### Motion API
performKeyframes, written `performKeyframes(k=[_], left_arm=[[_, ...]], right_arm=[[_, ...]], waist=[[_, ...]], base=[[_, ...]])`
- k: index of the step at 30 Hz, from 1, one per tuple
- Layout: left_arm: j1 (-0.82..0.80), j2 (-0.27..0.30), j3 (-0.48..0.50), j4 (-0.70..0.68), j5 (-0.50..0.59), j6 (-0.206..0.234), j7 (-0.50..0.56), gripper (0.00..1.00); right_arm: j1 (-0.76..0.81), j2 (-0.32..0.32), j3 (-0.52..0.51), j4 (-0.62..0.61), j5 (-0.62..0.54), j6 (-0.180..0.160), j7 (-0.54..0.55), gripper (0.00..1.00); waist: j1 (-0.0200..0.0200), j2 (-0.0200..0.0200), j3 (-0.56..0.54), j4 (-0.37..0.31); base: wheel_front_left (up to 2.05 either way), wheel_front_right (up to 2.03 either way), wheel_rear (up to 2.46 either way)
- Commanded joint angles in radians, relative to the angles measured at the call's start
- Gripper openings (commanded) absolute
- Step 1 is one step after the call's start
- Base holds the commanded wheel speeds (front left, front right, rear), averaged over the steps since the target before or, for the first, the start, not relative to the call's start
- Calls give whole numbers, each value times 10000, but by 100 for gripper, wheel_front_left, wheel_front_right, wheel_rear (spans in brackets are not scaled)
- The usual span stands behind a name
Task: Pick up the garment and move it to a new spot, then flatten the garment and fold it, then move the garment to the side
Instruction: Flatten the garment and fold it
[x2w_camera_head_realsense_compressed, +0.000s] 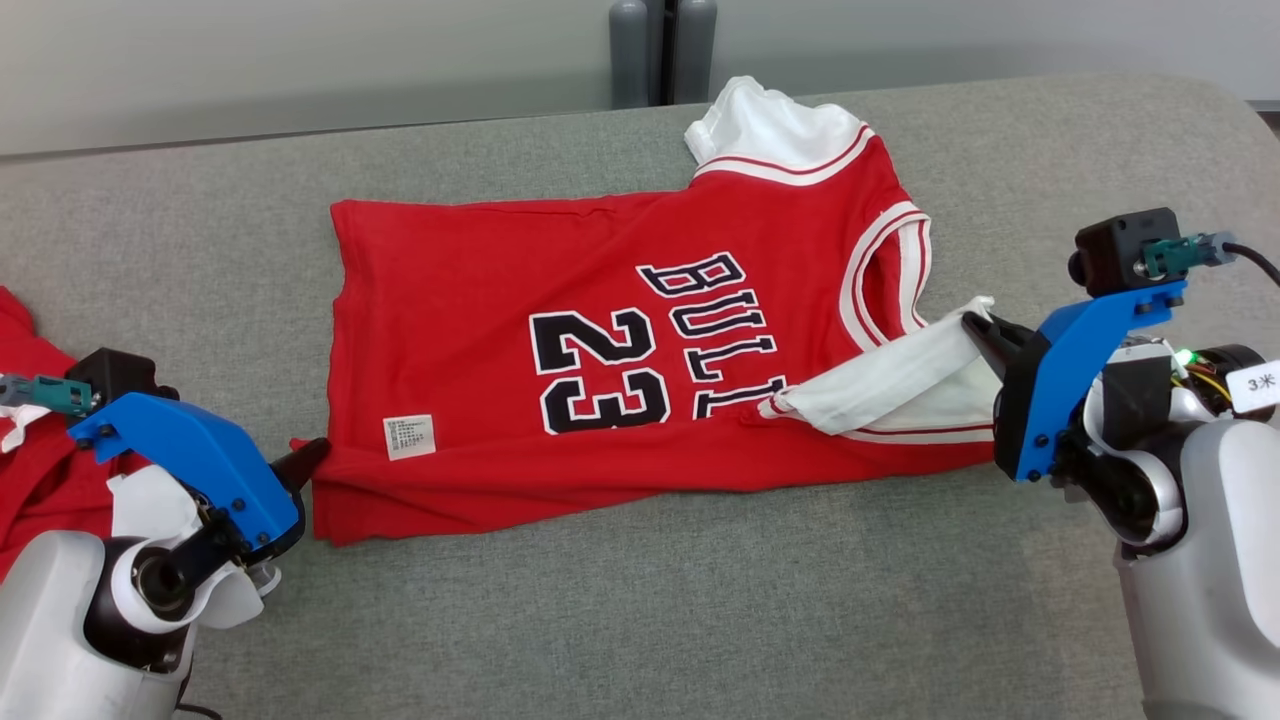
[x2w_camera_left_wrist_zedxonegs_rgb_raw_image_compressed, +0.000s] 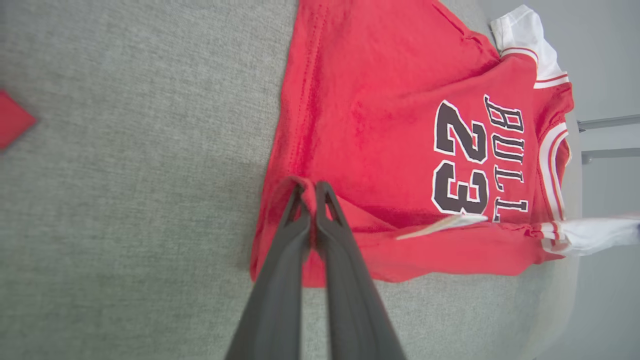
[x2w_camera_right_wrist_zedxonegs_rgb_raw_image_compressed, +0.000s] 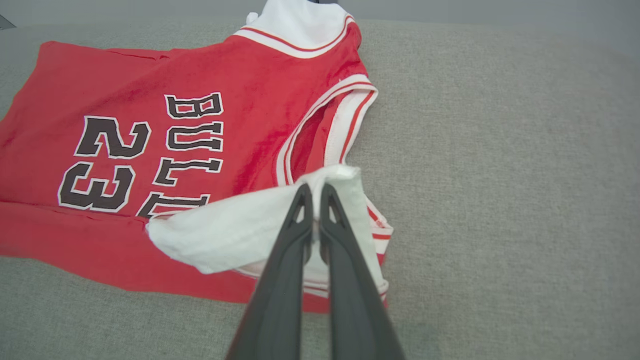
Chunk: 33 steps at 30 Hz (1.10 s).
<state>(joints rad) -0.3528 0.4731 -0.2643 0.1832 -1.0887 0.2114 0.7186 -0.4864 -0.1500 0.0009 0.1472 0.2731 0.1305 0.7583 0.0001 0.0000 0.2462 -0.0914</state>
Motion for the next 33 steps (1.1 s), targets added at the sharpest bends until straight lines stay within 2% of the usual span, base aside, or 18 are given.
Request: performKeyframes(k=[1, 9, 10, 11, 14, 16, 17, 18, 19, 25, 27, 30, 33], left_arm=[[-201, -44, 24, 123, 76, -16, -103, 0], [-600, -156, -64, 792, 284, -136, -431, 0], [-650, -201, -92, 840, 294, -170, -444, 2], [-703, -265, -99, 886, 277, -198, -485, 19], [-817, -387, -98, 1055, 250, -300, -641, 33], [-873, -455, -123, 1186, 325, -375, -785, 49], [-911, -487, -106, 1253, 363, -427, -908, 67], [-942, -522, -90, 1308, 383, -463, -1033, 100], [-938, -566, -92, 1394, 417, -487, -1142, 100], [-637, -753, -56, 1610, 584, -844, -2018, 100], [-306, -852, -68, 1470, 919, -1075, -2934, 100], [253, -906, -276, 1334, 1564, -1189, -4034, 100], [928, -1158, -479, 1187, 2114, -966, -5036, 100]], right_arm=[[-222, -68, 56, 196, 9, 5, -166, 0], [-961, -152, 439, 1333, -159, 3, -1254, 0], [-1056, -127, 477, 1435, -149, 5, -1405, 0], [-1140, -138, 506, 1541, -183, 5, -1546, 0], [-1301, -194, 521, 1892, -301, 3, -1905, 0], [-1386, -197, 502, 2114, -370, 5, -2116, 0], [-1455, -181, 504, 2186, -409, 5, -2289, 0], [-1499, -119, 529, 2285, -388, 5, -2437, 48], [-1512, -53, 504, 2400, -367, 5, -2609, 100], [-1615, 60, 673, 2937, -449, 5, -3899, 100], [-1423, 1, 718, 3057, -317, 3, -4300, 100], [-930, -99, 473, 3042, -290, 3, -4195, 100], [-304, -27, -174, 2753, -416, 5, -3804, 100]], waist=[[-1, 0, 44, 30], [-1, 0, 223, 22], [-1, 0, 235, 23], [-1, 0, 245, 26], [-1, 0, 230, 62], [-1, 0, 166, 100], [-1, 0, 137, 113], [-1, 0, 103, 129], [-1, 0, 56, 142], [-1, 0, -253, 237], [-1, 0, -441, 318], [-1, 0, -633, 417], [-1, 0, -788, 511]], base=[[0, 0, 0], [0, 0, 0], [0, 0, 0], [0, 0, 0], [0, 0, 0], [0, 0, 0], [0, 0, 0], [0, 0, 0], [0, 0, 0], [0, 0, 0], [0, 0, 0], [0, 0, 0], [0, 0, 0]])
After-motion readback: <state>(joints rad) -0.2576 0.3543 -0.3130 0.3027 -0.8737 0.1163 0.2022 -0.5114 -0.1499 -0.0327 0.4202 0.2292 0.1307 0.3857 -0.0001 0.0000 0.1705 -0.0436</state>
